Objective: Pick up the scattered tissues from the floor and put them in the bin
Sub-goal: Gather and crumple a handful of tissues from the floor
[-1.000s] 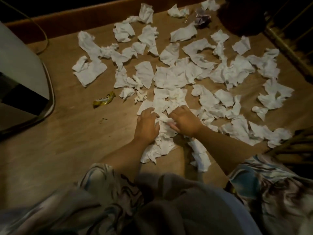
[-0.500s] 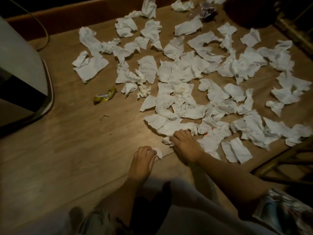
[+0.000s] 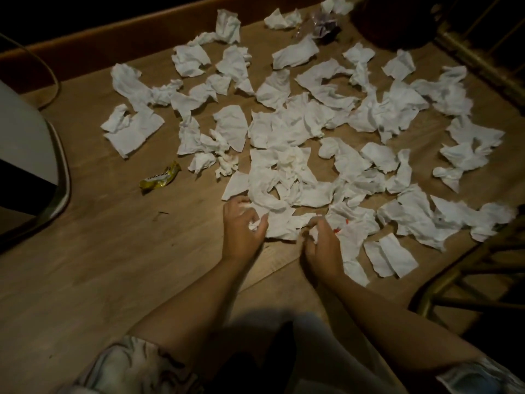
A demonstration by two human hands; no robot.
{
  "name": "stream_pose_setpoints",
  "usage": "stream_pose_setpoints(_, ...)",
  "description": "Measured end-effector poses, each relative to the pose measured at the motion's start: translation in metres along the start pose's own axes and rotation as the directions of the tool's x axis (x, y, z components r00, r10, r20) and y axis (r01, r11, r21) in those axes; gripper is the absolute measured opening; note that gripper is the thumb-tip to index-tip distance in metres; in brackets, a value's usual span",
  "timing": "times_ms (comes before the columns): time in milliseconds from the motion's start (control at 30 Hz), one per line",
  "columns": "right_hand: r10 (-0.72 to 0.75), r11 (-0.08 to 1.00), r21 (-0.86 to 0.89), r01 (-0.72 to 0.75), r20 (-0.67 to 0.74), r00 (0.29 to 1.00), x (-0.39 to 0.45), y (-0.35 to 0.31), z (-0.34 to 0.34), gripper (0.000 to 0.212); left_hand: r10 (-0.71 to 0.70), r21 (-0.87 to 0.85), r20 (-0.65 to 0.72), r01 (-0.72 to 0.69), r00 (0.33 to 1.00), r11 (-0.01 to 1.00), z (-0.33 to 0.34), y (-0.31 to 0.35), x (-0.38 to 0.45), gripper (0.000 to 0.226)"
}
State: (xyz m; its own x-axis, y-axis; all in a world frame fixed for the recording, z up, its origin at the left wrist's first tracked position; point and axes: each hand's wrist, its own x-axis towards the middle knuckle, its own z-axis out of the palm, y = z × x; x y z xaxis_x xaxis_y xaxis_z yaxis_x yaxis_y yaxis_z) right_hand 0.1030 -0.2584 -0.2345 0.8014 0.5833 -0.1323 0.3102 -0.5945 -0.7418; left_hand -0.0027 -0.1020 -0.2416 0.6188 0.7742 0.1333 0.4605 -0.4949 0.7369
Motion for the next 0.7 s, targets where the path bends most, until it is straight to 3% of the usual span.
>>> stream_pose_setpoints(67, 0.035, 0.997, 0.077, -0.029, -0.085, 0.996, 0.015, -0.003, 0.002, 0.031, -0.046, 0.019, 0.081, 0.044, 0.996, 0.999, 0.014, -0.002, 0.0, 0.027)
stream_pose_setpoints(133, 0.041, 0.998, 0.058, -0.037, -0.081, 0.996, 0.024, -0.003, 0.007, 0.039, -0.142, 0.014, 0.123, 0.142, 0.982, 0.99, 0.023, -0.004, -0.008, 0.025)
stream_pose_setpoints(300, 0.065, 0.969, -0.242, -0.046, 0.071, 0.995, 0.015, 0.005, 0.024, 0.07, -0.279, 0.008, 0.123, 0.28, 0.952, 0.96, 0.016, -0.008, -0.042, 0.015)
stream_pose_setpoints(367, -0.024, 0.938, -0.337, 0.074, 0.151, 0.988, 0.007, 0.014, 0.029, 0.065, -0.298, -0.026, 0.128, 0.303, 0.946, 0.953, 0.009, -0.012, -0.053, 0.023)
stream_pose_setpoints(467, -0.157, 0.891, -0.389, 0.235, 0.223, 0.962, -0.003, 0.018, 0.029, 0.039, -0.242, -0.012, 0.148, 0.246, 0.959, 0.969, -0.001, -0.019, -0.062, 0.037)
stream_pose_setpoints(567, -0.236, 0.836, -0.446, 0.32, 0.234, 0.943, -0.009, 0.024, 0.03, 0.027, -0.231, -0.025, 0.109, 0.235, 0.967, 0.972, -0.007, -0.024, -0.061, 0.007)
stream_pose_setpoints(633, -0.234, 0.871, -0.398, 0.29, 0.183, 0.955, -0.008, 0.027, 0.029, 0.015, -0.344, -0.084, 0.03, 0.345, 0.939, 0.935, -0.01, -0.025, -0.056, 0.023)
stream_pose_setpoints(700, -0.13, 0.942, -0.3, 0.15, 0.087, 0.988, -0.002, 0.024, 0.026, 0.015, -0.46, -0.175, -0.027, 0.449, 0.887, 0.876, -0.013, -0.027, -0.047, 0.028)
